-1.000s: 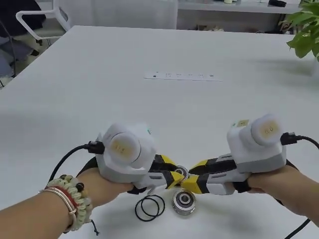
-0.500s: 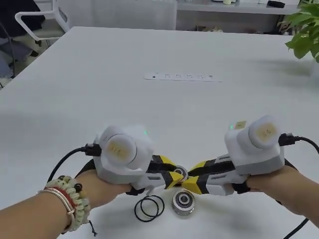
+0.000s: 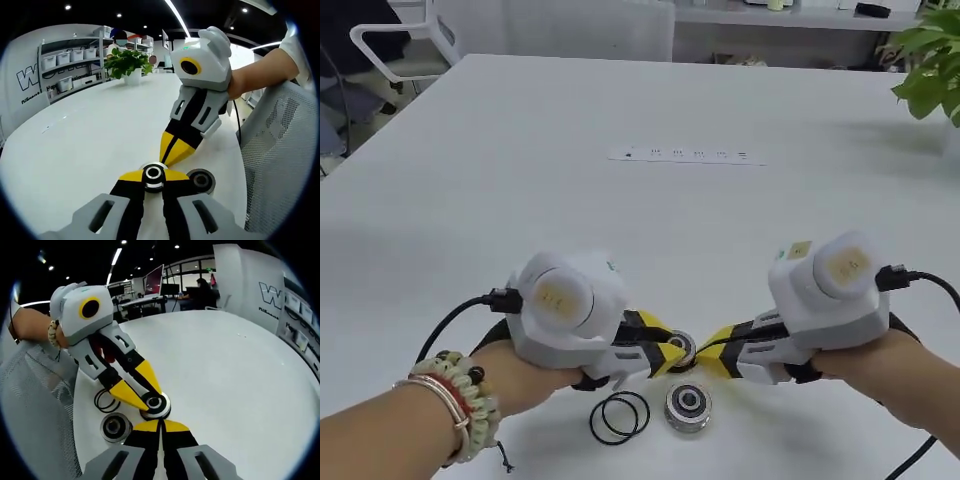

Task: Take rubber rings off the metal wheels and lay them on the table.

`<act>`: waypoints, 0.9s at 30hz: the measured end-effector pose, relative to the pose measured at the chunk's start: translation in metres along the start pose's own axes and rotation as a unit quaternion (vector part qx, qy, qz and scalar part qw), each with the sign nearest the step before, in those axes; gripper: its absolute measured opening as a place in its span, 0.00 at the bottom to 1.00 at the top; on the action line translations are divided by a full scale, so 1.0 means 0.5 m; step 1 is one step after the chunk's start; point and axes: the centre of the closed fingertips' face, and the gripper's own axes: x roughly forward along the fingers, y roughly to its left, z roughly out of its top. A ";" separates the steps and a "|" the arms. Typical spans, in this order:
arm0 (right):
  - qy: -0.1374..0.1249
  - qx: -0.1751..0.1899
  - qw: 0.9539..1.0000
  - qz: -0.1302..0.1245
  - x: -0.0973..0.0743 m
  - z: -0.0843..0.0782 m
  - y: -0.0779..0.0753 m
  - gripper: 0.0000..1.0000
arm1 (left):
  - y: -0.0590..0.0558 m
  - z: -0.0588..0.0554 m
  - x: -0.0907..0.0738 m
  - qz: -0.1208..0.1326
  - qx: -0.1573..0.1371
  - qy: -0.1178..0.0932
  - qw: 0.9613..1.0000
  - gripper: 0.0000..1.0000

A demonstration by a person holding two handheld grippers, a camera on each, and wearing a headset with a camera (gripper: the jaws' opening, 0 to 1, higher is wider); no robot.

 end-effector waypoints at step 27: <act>-0.042 0.264 0.963 0.016 -0.010 0.030 0.001 0.00 | 0.005 -0.001 -0.002 0.005 -0.003 -0.008 1.000 0.08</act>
